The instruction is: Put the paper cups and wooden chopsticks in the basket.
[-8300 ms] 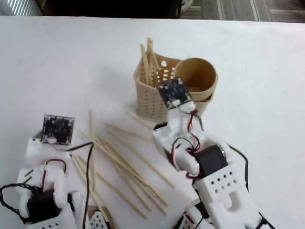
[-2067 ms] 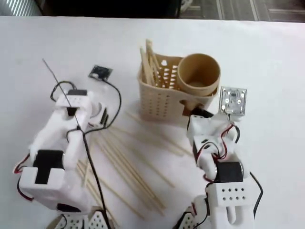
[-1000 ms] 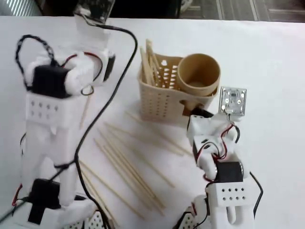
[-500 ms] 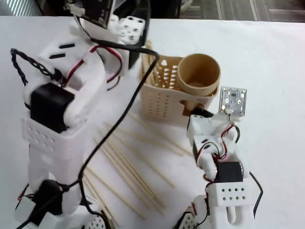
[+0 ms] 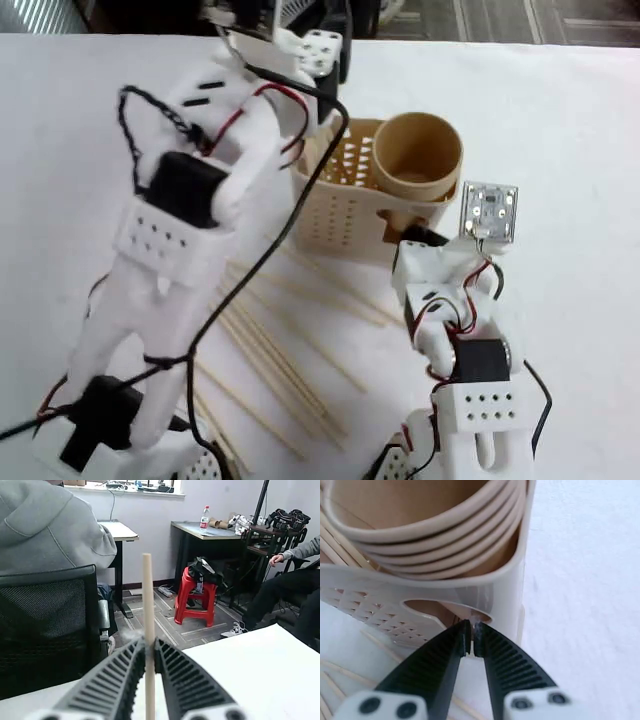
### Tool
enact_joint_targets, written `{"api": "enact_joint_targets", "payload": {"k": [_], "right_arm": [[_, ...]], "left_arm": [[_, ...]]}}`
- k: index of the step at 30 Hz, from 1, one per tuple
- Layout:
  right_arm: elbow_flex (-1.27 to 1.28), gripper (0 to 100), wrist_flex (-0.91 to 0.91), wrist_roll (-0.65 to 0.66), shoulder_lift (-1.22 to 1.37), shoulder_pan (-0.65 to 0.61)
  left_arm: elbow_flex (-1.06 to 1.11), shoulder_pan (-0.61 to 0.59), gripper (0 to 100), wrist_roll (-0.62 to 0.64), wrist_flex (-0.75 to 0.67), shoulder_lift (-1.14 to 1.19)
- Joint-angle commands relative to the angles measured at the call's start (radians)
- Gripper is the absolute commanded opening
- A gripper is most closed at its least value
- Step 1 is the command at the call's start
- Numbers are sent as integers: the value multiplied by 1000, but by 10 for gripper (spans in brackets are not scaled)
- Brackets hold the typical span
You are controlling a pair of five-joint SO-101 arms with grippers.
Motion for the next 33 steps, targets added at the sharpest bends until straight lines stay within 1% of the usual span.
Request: {"api": "enact_joint_targets", "payload": {"k": [1, 4, 6, 9, 11, 14, 17, 18, 20, 23, 25, 27, 28, 33], "right_arm": [[-6, 31, -21, -2, -18, 2], [-6, 31, -21, -2, -18, 2], [-6, 31, -21, -2, -18, 1], [-6, 31, -21, -2, -18, -2], [-6, 31, -21, -2, -18, -1], [-6, 31, -21, -2, -18, 1], [-6, 31, -21, -2, -21, 1], [-6, 31, -21, -2, -24, -2], [-9, 31, -15, 0, -25, -8], [-12, 28, -13, 44, -25, -50], [-12, 27, -8, 77, -25, -90], [-32, 27, 31, 127, -21, -137], [-54, 27, 65, 150, -18, -162], [-201, 30, 248, 215, -16, -312]], "left_arm": [[92, 7, 22, 11, -118, -48], [155, 7, 31, 6, -137, -48], [183, 7, 71, 6, -133, -50], [186, -8, 142, 9, -58, -87], [186, -15, 167, 8, -12, -133], [187, -24, 159, 6, 49, -222], [195, -65, 132, 5, 133, -328], [196, -84, 120, -14, 175, -363], [196, -120, 93, -109, 276, -429], [196, -140, 59, -262, 437, -519], [196, -140, 53, -313, 523, -570], [196, -147, 52, -333, 586, -611], [196, -170, 53, -333, 615, -631], [222, -364, 53, -327, 730, -699]]}}
